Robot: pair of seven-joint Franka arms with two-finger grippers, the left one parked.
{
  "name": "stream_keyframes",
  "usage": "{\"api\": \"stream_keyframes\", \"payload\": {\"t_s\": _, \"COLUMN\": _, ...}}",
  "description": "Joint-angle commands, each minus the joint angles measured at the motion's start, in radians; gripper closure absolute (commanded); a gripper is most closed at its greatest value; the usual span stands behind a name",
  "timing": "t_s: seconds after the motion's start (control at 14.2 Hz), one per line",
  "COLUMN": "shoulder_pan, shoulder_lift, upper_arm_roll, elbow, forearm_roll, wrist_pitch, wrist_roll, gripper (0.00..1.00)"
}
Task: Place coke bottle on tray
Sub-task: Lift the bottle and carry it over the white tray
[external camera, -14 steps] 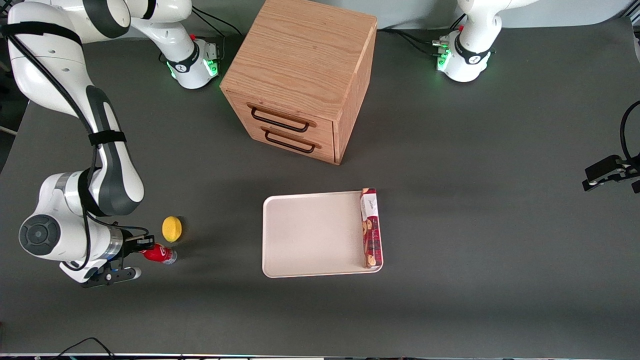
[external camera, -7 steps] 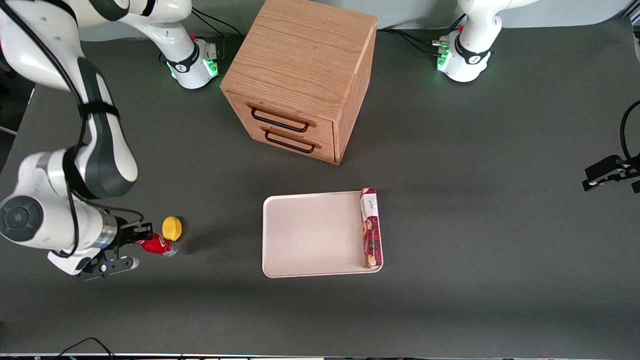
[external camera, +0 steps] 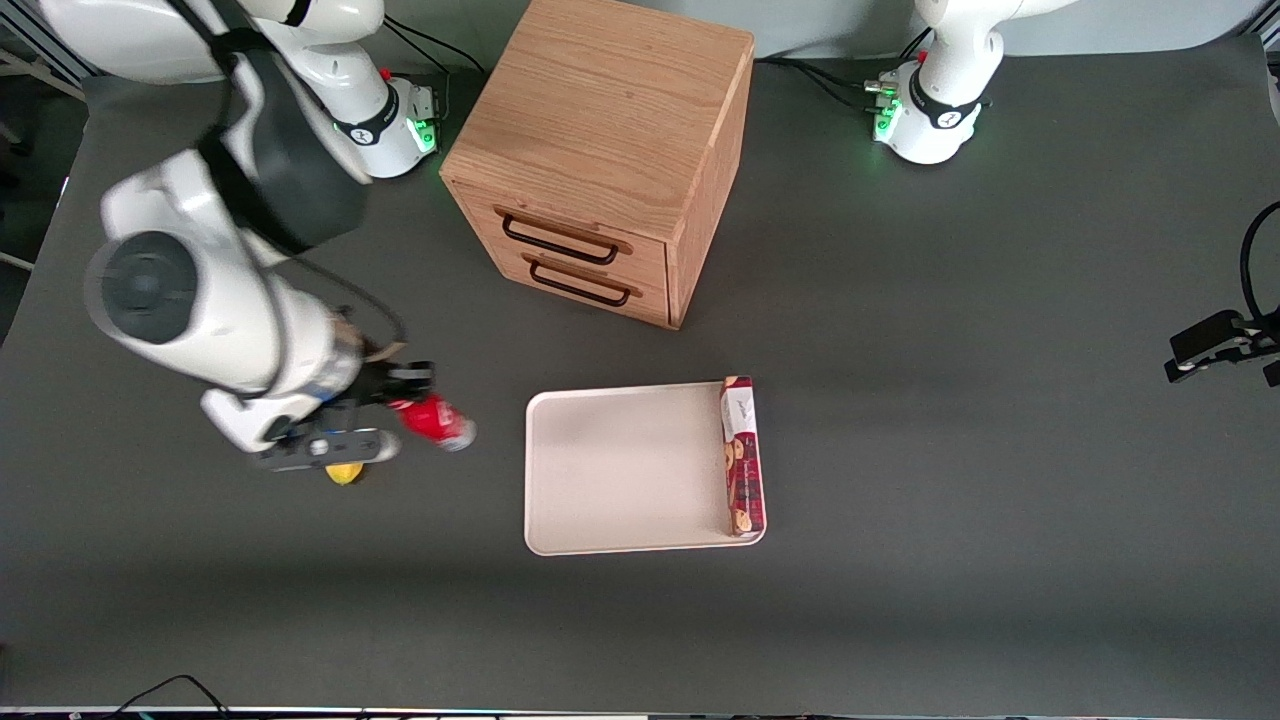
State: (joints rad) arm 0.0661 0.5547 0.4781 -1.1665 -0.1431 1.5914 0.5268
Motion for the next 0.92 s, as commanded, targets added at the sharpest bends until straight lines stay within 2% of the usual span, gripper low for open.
{"api": "stream_keyframes", "payload": {"t_s": 0.0, "shoulder_pan": 0.052, "shoulder_lift": 0.135, "upper_arm_roll": 0.02, "elbow": 0.047, "forearm_roll": -0.021, "wrist_pitch": 0.076, "wrist_roll": 0.175, "gripper": 1.0}}
{"api": "stream_keyframes", "payload": {"t_s": 0.21, "shoulder_pan": 0.073, "shoulder_lift": 0.234, "upper_arm_roll": 0.03, "elbow": 0.033, "forearm_roll": -0.024, "wrist_pitch": 0.157, "wrist_roll": 0.269, "gripper": 1.0}}
{"api": "stream_keyframes", "payload": {"t_s": 0.42, "shoulder_pan": 0.086, "shoulder_lift": 0.258, "upper_arm_roll": 0.03, "elbow": 0.031, "forearm_roll": -0.062, "wrist_pitch": 0.168, "wrist_roll": 0.279, "gripper": 1.0}}
{"api": "stream_keyframes", "payload": {"t_s": 0.49, "shoulder_pan": 0.086, "shoulder_lift": 0.267, "upper_arm_roll": 0.03, "elbow": 0.031, "forearm_roll": -0.064, "wrist_pitch": 0.174, "wrist_roll": 0.277, "gripper": 0.7}}
{"api": "stream_keyframes", "payload": {"t_s": 0.56, "shoulder_pan": 0.086, "shoulder_lift": 0.272, "upper_arm_roll": 0.03, "elbow": 0.033, "forearm_roll": -0.07, "wrist_pitch": 0.176, "wrist_roll": 0.274, "gripper": 0.07}}
{"api": "stream_keyframes", "payload": {"t_s": 0.63, "shoulder_pan": 0.086, "shoulder_lift": 0.271, "upper_arm_roll": 0.03, "elbow": 0.034, "forearm_roll": -0.093, "wrist_pitch": 0.174, "wrist_roll": 0.263, "gripper": 0.0}}
{"api": "stream_keyframes", "payload": {"t_s": 0.85, "shoulder_pan": 0.066, "shoulder_lift": 0.207, "upper_arm_roll": 0.049, "elbow": 0.042, "forearm_roll": -0.115, "wrist_pitch": 0.136, "wrist_roll": 0.259, "gripper": 0.0}}
